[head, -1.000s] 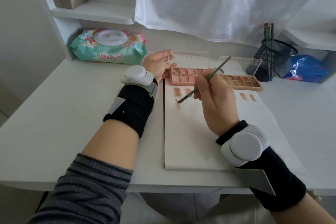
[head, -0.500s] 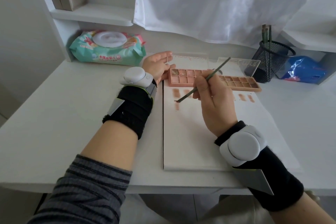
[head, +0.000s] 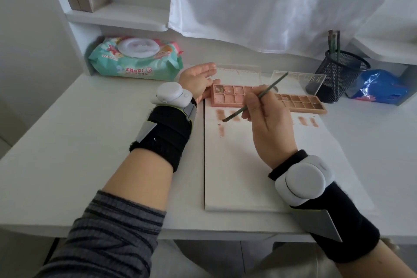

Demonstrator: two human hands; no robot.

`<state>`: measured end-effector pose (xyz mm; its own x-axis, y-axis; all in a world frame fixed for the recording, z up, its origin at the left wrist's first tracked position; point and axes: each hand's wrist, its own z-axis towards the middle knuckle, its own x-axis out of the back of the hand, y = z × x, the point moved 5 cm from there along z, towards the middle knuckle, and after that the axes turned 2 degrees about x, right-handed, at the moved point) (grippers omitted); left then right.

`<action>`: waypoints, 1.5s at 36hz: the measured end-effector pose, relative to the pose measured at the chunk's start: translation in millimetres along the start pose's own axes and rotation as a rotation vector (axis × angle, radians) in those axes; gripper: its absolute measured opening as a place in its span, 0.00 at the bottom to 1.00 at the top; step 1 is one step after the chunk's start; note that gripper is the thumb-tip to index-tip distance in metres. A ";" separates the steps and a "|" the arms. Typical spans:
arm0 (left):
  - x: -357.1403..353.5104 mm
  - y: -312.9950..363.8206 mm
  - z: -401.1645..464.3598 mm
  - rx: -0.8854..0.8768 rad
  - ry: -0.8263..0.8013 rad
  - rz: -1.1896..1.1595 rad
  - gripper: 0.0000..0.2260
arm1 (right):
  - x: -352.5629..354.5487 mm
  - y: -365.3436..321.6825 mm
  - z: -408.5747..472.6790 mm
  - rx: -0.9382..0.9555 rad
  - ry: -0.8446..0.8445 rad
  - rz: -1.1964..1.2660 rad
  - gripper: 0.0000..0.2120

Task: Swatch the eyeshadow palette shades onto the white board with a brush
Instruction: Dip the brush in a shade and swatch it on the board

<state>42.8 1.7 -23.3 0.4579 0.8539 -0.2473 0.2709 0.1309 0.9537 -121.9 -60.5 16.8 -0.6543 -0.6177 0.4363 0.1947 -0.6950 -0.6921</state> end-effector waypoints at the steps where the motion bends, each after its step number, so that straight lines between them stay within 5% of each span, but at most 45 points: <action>1: -0.4 0.1 -0.4 0.000 0.000 0.003 0.21 | -1.6 -0.2 -0.3 0.007 -0.021 -0.003 0.08; 26: -0.6 -0.2 0.7 0.000 0.019 0.003 0.20 | -5.9 -4.5 -3.3 0.051 -0.100 -0.030 0.07; 32: -0.9 -0.3 -0.5 0.000 0.029 -0.011 0.20 | -5.3 -7.1 -5.2 0.097 -0.103 -0.059 0.19; 39: -0.6 -0.5 0.2 0.004 0.026 -0.005 0.20 | -0.3 -4.6 -5.3 0.033 -0.022 -0.005 0.10; 50: -0.6 -0.1 0.6 0.001 0.015 -0.010 0.20 | -0.9 -5.3 -4.3 0.048 -0.077 -0.037 0.16; 54: -0.5 -0.6 1.1 0.010 0.017 -0.006 0.20 | 2.2 -1.8 -4.9 0.009 0.004 -0.014 0.10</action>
<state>43.3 0.6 -24.0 0.4414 0.8618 -0.2500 0.2824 0.1311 0.9503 -127.2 -58.8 16.2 -0.6598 -0.6062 0.4441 0.1915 -0.7070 -0.6807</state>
